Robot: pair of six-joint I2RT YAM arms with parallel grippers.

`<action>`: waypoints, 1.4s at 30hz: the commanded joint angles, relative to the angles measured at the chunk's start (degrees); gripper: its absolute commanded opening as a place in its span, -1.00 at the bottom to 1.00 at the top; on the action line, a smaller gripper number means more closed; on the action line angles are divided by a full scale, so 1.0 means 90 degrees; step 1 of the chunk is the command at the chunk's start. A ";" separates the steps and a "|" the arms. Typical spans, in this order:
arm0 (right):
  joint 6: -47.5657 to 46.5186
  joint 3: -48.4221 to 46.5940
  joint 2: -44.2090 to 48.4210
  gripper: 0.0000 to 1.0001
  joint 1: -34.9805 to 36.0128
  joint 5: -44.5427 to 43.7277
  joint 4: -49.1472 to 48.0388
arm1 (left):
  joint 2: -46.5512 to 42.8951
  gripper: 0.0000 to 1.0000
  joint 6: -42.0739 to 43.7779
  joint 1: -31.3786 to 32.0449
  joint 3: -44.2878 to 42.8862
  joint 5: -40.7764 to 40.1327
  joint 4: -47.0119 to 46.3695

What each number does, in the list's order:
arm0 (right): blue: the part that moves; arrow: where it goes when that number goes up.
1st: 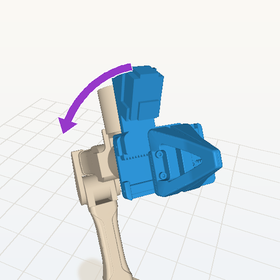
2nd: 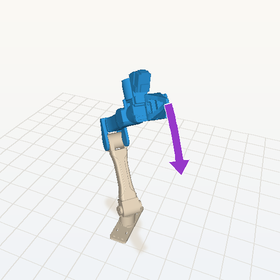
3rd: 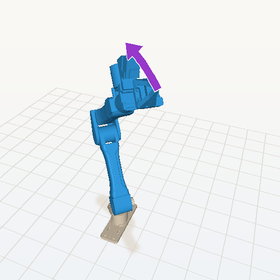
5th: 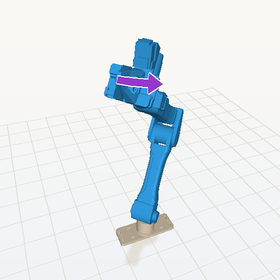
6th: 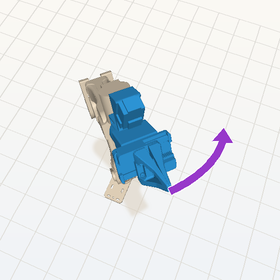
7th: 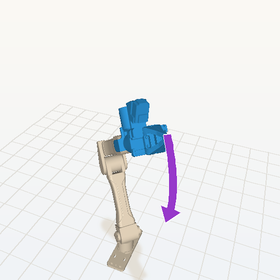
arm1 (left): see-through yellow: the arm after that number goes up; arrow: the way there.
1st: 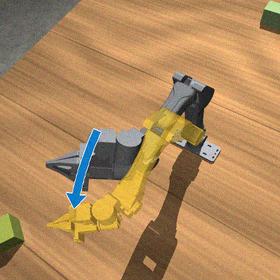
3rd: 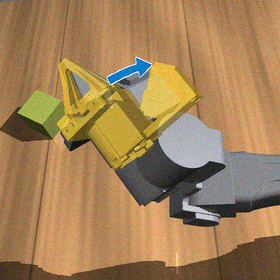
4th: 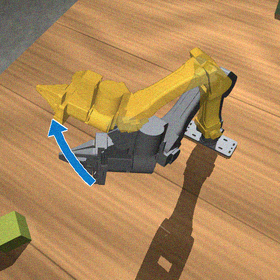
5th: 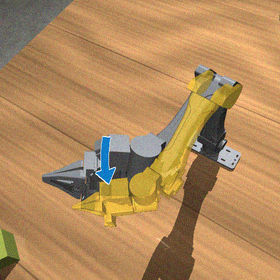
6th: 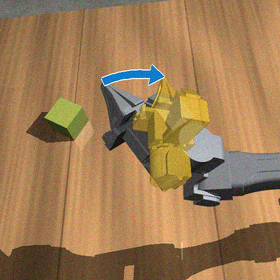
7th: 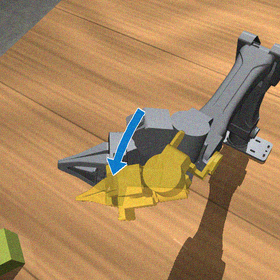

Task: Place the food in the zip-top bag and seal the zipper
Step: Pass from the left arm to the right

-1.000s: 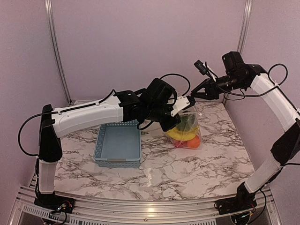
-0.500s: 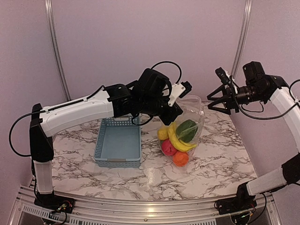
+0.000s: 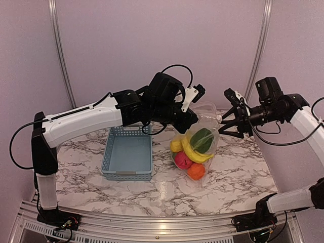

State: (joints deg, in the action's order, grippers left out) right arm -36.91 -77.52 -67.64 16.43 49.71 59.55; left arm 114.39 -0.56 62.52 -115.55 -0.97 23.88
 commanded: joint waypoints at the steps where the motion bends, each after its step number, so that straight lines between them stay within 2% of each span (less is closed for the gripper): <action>1: 0.0912 0.0028 0.0022 -0.02 0.0097 -0.1026 -0.0800 | -0.0005 -1.00 -0.0224 0.0016 -0.0257 -0.0040 -0.0157; 5: 0.1251 -0.0182 -0.0290 -0.32 0.0098 -0.1023 -0.0956 | 0.0005 -1.00 -0.0290 0.0016 -0.0238 -0.0043 -0.0209; 11: 0.1419 -0.0288 -0.0332 -0.58 0.0096 -0.1137 -0.1189 | -0.0033 -1.00 -0.0362 0.0016 -0.0166 -0.0077 -0.0217; 16: 0.1447 -0.0320 -0.0241 -0.69 0.0099 -0.1082 -0.1273 | -0.0054 -1.00 -0.0394 0.0016 -0.0094 -0.0068 -0.0251; 22: 0.1391 -0.0368 -0.0219 -0.72 0.0098 -0.0929 -0.1246 | -0.0054 -1.00 -0.0419 0.0011 -0.0081 -0.0029 -0.0269; 29: 0.1310 -0.0328 -0.0251 -0.98 0.0098 -0.0976 -0.1248 | -0.0100 -1.00 -0.0412 0.0016 -0.0026 -0.0054 -0.0263; 32: 0.0985 -0.0455 -0.0225 -1.00 0.0097 -0.1142 -0.1143 | -0.0168 -0.98 -0.0314 0.0010 -0.0023 -0.0165 -0.0114; 34: 0.0659 -0.0658 -0.0203 -1.00 0.0098 -0.1397 -0.1014 | -0.0290 -0.77 -0.0136 0.0008 -0.0015 -0.0275 0.0065; 37: 0.0129 -0.0991 -0.0253 -1.00 0.0097 -0.1460 -0.0651 | -0.0632 0.07 0.0268 0.0011 0.0097 -0.0002 0.0159; 40: -0.0316 -0.1325 -0.0433 -1.00 0.0098 -0.1146 -0.0192 | -0.1075 0.34 0.0550 0.0006 0.0392 0.0203 -0.0146; 42: -0.0518 -0.1534 -0.0543 -1.00 0.0099 -0.0920 0.0064 | -0.1358 0.43 0.0700 0.0006 0.0683 0.0259 -0.0514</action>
State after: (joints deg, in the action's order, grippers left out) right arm -35.11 -86.35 -71.09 17.04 38.06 55.00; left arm 109.56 1.32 62.52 -112.60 -0.93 23.73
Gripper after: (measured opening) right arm 0.003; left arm 0.680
